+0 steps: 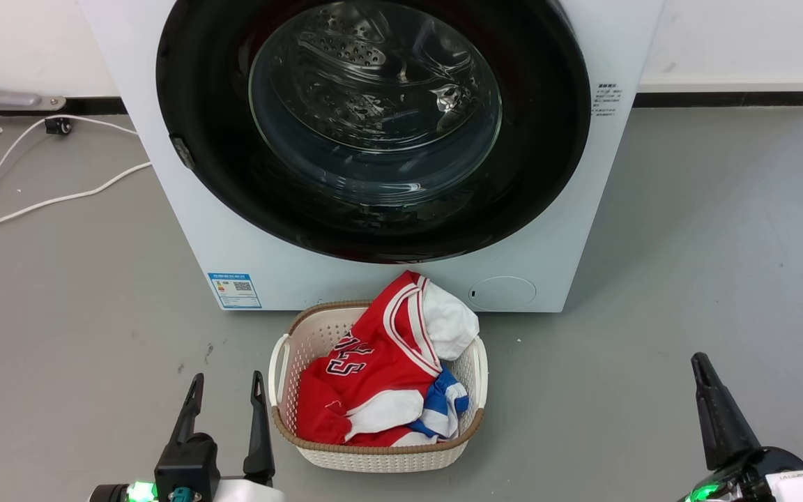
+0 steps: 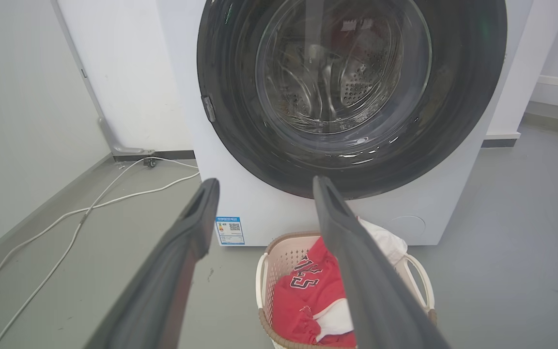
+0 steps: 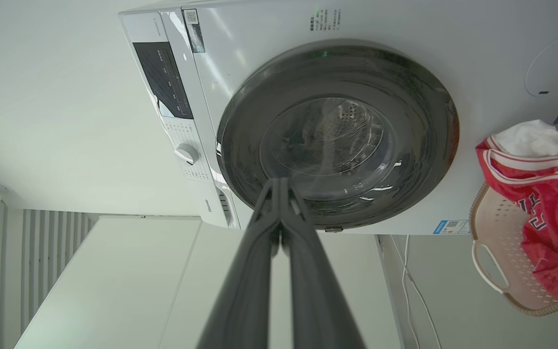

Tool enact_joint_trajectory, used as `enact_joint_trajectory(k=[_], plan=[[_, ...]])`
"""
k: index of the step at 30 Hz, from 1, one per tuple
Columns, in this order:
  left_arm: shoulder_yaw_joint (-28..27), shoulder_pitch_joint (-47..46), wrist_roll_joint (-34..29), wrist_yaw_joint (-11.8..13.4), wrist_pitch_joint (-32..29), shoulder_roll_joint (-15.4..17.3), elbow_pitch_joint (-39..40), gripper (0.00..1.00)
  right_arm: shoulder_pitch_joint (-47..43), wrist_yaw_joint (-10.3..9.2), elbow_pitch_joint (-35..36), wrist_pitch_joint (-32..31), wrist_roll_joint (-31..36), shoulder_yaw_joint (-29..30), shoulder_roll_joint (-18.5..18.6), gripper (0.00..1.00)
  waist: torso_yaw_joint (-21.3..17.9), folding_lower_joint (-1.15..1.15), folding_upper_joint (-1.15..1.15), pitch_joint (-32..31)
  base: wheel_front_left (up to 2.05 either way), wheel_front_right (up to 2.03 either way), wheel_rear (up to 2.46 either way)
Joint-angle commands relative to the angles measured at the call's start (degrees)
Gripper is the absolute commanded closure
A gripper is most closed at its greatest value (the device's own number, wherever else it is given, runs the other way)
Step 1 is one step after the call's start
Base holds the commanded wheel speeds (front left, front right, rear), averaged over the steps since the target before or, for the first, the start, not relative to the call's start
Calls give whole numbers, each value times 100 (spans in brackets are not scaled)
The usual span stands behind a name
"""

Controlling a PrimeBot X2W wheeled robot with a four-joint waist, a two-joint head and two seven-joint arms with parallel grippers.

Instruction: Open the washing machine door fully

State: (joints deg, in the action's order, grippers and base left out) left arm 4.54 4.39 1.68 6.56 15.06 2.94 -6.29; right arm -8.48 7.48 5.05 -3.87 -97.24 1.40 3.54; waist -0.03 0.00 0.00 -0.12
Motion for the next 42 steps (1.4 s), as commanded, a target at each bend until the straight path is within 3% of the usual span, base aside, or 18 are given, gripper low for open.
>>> enact_joint_trajectory(k=[1, 12, 20, 32, 42], plan=[[-11, 30, -42, -5, 17, -10, 1, 0, -61, 2, -10, -50, 77, 3, -29, 100, 8, 0, 0, 7, 0, 0, 0], [-17, -70, -79, 7, 17, -10, 35, 0, 165, 2, -77, -168, 106, 147, -67, 100, 32, 0, 0, 159, 0, 0, 0], [23, -422, -149, -35, 17, 7, 148, 0, 1051, 2, -535, -397, -21, 798, 61, 100, 116, 0, 0, 746, 0, 0, 0], [126, -1318, -218, -61, 17, 88, 282, 0, 3252, 2, -1586, -1044, -170, 1501, 736, 100, 295, 0, 0, 1957, 0, 0, 0], [276, -1931, -209, -66, 17, 101, 321, 0, 5199, 2, -2607, -1683, 51, 1288, 1424, 100, 448, 0, 0, 2767, 0, 0, 0]])
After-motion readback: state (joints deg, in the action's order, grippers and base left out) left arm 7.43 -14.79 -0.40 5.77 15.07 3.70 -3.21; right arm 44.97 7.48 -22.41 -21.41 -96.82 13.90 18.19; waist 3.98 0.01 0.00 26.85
